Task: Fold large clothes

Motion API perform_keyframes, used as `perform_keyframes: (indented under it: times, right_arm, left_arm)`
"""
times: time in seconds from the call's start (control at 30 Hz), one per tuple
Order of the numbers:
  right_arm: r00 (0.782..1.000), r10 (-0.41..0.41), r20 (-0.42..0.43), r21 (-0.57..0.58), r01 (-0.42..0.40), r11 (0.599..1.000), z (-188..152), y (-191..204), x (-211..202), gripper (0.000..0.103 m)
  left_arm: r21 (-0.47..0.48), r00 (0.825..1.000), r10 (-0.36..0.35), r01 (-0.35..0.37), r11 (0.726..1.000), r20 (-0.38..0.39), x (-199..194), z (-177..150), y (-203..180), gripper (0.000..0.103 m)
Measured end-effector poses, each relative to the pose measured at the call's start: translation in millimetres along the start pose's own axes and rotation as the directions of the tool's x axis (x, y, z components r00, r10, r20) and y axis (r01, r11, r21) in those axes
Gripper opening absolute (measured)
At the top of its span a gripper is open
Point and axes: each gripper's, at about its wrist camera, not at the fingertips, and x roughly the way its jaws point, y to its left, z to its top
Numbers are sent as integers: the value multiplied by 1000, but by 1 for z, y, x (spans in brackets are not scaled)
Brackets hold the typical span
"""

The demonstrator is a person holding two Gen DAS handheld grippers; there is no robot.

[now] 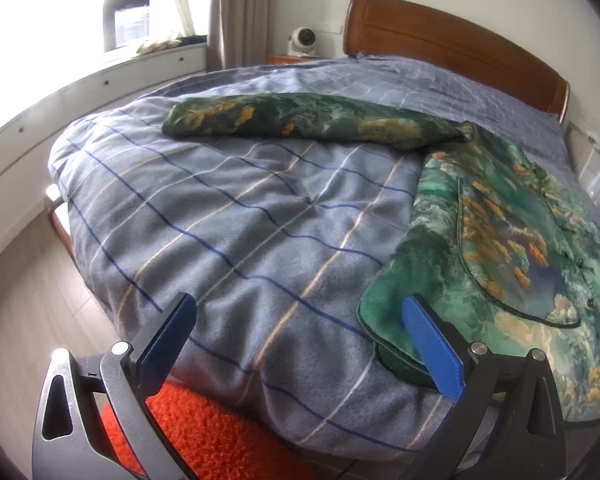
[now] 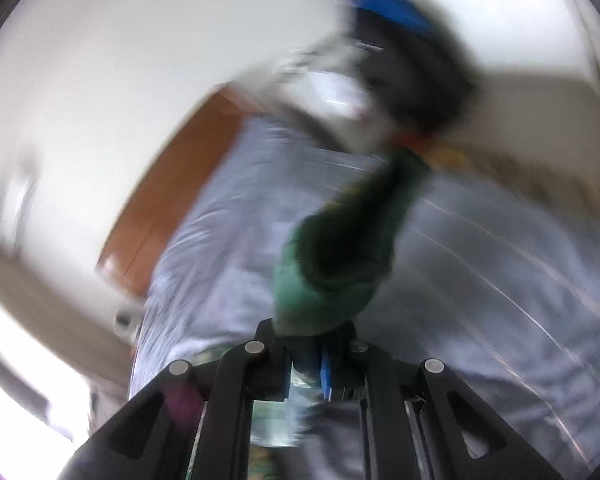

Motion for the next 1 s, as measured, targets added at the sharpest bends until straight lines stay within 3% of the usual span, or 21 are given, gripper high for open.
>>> perform_keyframes:
  times: [0.1, 0.2, 0.27, 0.4, 0.5, 0.57, 0.6, 0.63, 0.67, 0.77, 0.87, 0.93, 1.0]
  right_arm:
    - [993, 111, -33, -201, -115, 973, 2, 115, 4, 11]
    - [968, 211, -134, -328, -244, 912, -27, 223, 25, 11]
    - [948, 236, -214, -379, -303, 874, -60, 283, 49, 11]
    - [914, 216, -343, -436, -358, 825, -147, 357, 105, 11]
    - [895, 172, -412, -434, -359, 826, -217, 372, 143, 16]
    - [866, 117, -487, -418, -348, 839, -263, 368, 172, 41]
    - [824, 82, -561, -385, -347, 855, -292, 362, 192, 65]
    - [798, 67, -598, -363, -345, 866, -308, 355, 201, 71]
    - [777, 61, -627, -346, -347, 872, -326, 347, 204, 71]
    - [740, 50, -671, -354, -379, 855, -350, 333, 197, 70]
    - [767, 61, -639, -393, -393, 831, -330, 314, 187, 71]
    - [828, 42, -559, -451, -347, 822, -296, 294, 177, 74]
    - [859, 12, -511, -467, -289, 835, -275, 278, 178, 82]
  left_arm:
    - [-14, 1000, -17, 17, 1000, -7, 2, 0, 3, 102]
    - [-27, 999, -33, 33, 999, -13, 4, 1, 6, 102]
    - [-31, 999, -41, 41, 999, -14, 4, 1, 9, 102]
    - [-46, 999, -51, 50, 998, -14, 3, 2, 13, 102]
    - [-67, 998, -59, 58, 996, -19, 3, 2, 17, 102]
    - [-75, 998, -61, 59, 995, -22, 4, 2, 18, 102]
    - [-77, 998, -61, 59, 995, -24, 4, 2, 19, 102]
    - [-78, 998, -61, 59, 995, -25, 5, 2, 19, 102]
    - [-78, 998, -60, 58, 995, -27, 5, 2, 19, 103]
    - [-75, 998, -58, 55, 996, -33, 7, 2, 17, 103]
    - [-68, 998, -52, 50, 996, -35, 8, 2, 15, 103]
    - [-64, 998, -47, 45, 997, -35, 8, 1, 14, 103]
    - [-60, 998, -41, 39, 997, -39, 10, 1, 12, 103]
